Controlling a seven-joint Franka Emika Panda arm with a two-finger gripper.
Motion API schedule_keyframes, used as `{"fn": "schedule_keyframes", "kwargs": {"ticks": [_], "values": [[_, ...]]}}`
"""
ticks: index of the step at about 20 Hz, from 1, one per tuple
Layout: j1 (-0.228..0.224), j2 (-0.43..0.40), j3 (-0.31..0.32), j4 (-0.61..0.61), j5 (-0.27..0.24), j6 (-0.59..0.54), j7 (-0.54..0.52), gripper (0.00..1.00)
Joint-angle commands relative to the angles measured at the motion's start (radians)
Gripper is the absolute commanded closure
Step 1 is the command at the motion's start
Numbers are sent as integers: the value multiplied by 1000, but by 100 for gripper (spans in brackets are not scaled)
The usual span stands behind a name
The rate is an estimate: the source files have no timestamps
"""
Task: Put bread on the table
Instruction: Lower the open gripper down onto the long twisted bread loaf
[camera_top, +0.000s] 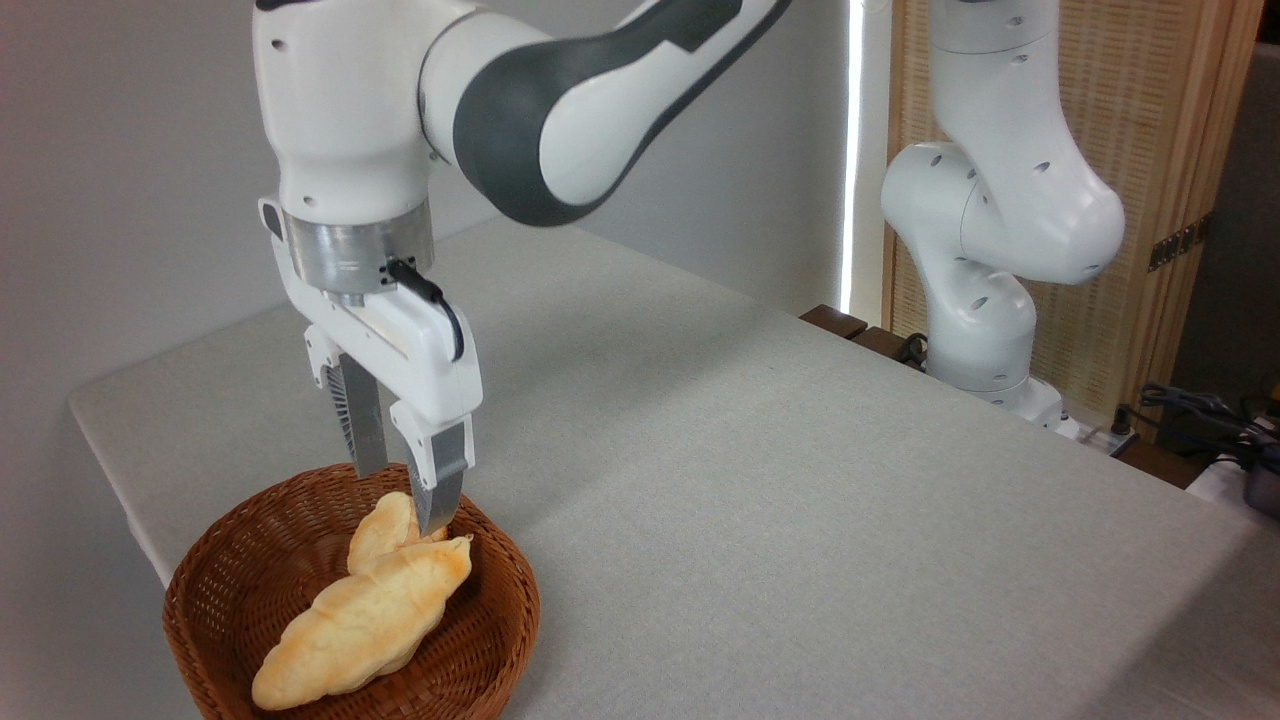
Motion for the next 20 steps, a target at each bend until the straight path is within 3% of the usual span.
{"fn": "schedule_keyframes", "kwargs": {"ticks": [1, 4, 9, 20], "values": [[37, 37, 9, 4, -93, 54, 4, 0], [67, 76, 10, 4, -196, 95, 7, 0], [73, 104, 16, 2, -193, 160, 16, 0], [71, 153, 20, 2, -177, 165, 18, 0]]}}
